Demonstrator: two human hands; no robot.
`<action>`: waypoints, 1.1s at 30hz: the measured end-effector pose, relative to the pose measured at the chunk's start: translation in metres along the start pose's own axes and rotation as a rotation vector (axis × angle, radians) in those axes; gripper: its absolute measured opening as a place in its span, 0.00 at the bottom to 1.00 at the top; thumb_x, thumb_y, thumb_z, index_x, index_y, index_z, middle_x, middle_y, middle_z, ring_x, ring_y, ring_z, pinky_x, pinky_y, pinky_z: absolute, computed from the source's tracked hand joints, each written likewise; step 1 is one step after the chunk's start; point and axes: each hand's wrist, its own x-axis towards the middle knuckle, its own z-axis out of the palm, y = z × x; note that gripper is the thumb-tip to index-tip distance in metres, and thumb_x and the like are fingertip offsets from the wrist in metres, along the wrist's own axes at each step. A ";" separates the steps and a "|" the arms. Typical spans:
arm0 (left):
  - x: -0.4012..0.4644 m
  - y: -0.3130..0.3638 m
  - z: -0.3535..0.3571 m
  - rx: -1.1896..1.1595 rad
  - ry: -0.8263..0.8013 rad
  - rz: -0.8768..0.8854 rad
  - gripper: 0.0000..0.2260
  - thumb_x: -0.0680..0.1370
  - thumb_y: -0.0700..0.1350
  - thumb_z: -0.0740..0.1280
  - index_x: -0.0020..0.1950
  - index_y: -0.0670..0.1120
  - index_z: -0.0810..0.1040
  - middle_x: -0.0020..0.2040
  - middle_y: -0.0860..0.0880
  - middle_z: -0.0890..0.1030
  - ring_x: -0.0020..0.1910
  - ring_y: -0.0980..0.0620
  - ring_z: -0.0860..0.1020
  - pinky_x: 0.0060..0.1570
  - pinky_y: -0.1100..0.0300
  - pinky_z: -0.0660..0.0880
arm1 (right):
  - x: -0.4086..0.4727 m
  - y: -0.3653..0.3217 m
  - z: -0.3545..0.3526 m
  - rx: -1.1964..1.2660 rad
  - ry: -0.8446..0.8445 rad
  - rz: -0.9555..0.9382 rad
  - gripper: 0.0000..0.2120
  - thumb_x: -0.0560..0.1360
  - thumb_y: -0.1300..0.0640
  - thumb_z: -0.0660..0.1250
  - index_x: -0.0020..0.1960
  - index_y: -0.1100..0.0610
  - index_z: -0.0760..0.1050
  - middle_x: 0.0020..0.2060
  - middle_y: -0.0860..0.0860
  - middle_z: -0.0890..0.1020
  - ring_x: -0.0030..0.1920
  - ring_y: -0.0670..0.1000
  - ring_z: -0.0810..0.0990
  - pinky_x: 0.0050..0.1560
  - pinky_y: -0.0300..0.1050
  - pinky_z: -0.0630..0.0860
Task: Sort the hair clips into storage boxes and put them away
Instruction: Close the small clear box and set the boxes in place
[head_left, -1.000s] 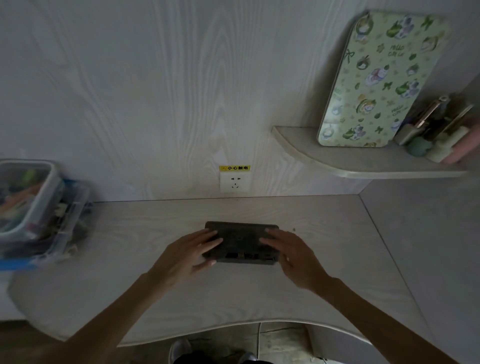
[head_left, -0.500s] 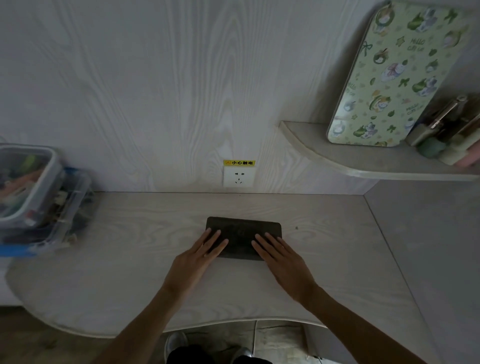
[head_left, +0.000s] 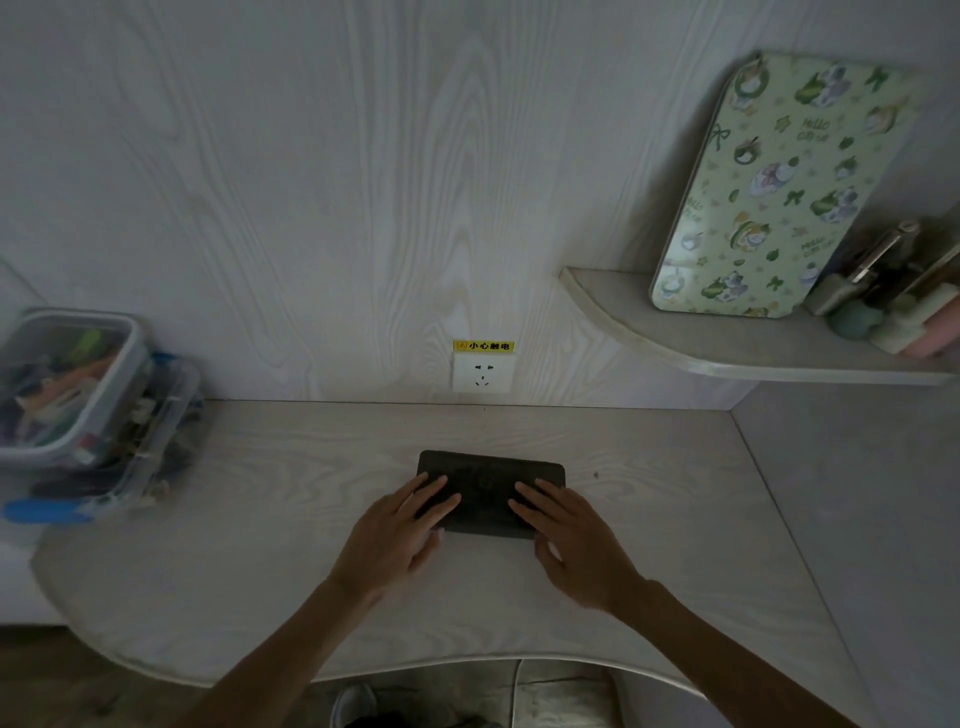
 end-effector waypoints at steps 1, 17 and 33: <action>0.002 0.000 -0.004 -0.031 -0.001 -0.023 0.24 0.82 0.55 0.41 0.64 0.53 0.74 0.65 0.49 0.76 0.62 0.49 0.76 0.52 0.53 0.80 | 0.000 0.000 -0.002 0.072 0.063 0.036 0.22 0.75 0.54 0.56 0.69 0.51 0.67 0.70 0.49 0.69 0.71 0.50 0.65 0.69 0.51 0.66; 0.000 -0.011 -0.093 -1.145 -0.163 -0.984 0.11 0.79 0.36 0.59 0.42 0.51 0.72 0.39 0.52 0.74 0.38 0.57 0.73 0.42 0.63 0.71 | 0.058 -0.030 -0.043 0.928 -0.129 0.721 0.15 0.78 0.60 0.61 0.64 0.61 0.70 0.58 0.58 0.77 0.54 0.53 0.75 0.57 0.48 0.72; -0.139 -0.152 -0.280 -1.220 0.734 -1.326 0.04 0.77 0.40 0.66 0.43 0.41 0.77 0.49 0.42 0.79 0.39 0.51 0.79 0.36 0.59 0.79 | 0.310 -0.287 -0.121 1.130 -0.193 0.149 0.20 0.80 0.49 0.54 0.65 0.60 0.70 0.56 0.55 0.76 0.56 0.52 0.74 0.63 0.47 0.69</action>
